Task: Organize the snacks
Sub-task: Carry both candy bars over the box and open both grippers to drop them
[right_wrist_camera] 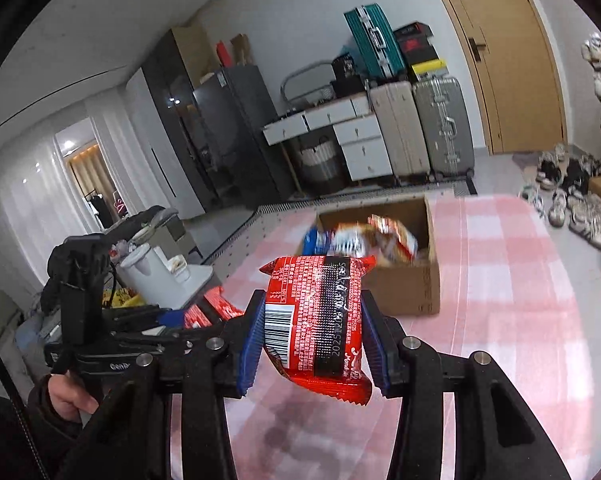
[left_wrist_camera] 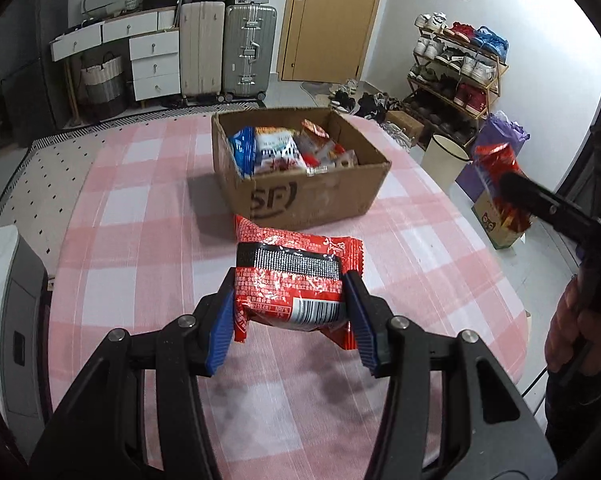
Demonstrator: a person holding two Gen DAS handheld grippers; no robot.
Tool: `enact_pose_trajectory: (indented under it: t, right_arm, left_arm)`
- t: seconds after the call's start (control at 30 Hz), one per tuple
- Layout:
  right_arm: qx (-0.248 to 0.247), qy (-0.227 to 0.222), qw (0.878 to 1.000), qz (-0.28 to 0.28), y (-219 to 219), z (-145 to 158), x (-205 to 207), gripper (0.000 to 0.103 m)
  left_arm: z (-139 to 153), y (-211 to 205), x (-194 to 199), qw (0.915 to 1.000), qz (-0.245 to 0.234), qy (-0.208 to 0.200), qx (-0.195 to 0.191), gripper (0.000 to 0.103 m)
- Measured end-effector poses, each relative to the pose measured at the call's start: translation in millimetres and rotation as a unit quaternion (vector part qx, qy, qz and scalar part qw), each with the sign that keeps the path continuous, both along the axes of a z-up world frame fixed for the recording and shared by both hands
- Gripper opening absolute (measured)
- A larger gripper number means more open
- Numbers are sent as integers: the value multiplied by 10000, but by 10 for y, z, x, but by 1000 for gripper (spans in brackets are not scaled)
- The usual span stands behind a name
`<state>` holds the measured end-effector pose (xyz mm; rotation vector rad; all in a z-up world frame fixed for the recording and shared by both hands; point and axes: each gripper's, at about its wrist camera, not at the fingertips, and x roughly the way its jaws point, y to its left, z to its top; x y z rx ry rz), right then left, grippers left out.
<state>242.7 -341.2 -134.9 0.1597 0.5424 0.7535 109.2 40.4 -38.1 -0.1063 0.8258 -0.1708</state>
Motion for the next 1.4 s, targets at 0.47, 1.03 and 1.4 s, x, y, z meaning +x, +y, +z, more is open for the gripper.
enact_pose_trajectory:
  t: [0.47,1.03,1.4]
  right_arm:
    - [27,-493,9988,18,117,713,579,45]
    - [-148,-394,9991,95,487,1075,1759,45]
    - [-451,9,9989,80,827,669,2339,45]
  left_arm:
    - [579,164,710,9995,67,-308,3,48]
    - [938,184,1989,9995,35,-300,-95,48]
    - [523,86,2611,9995,-3,64,-311,48]
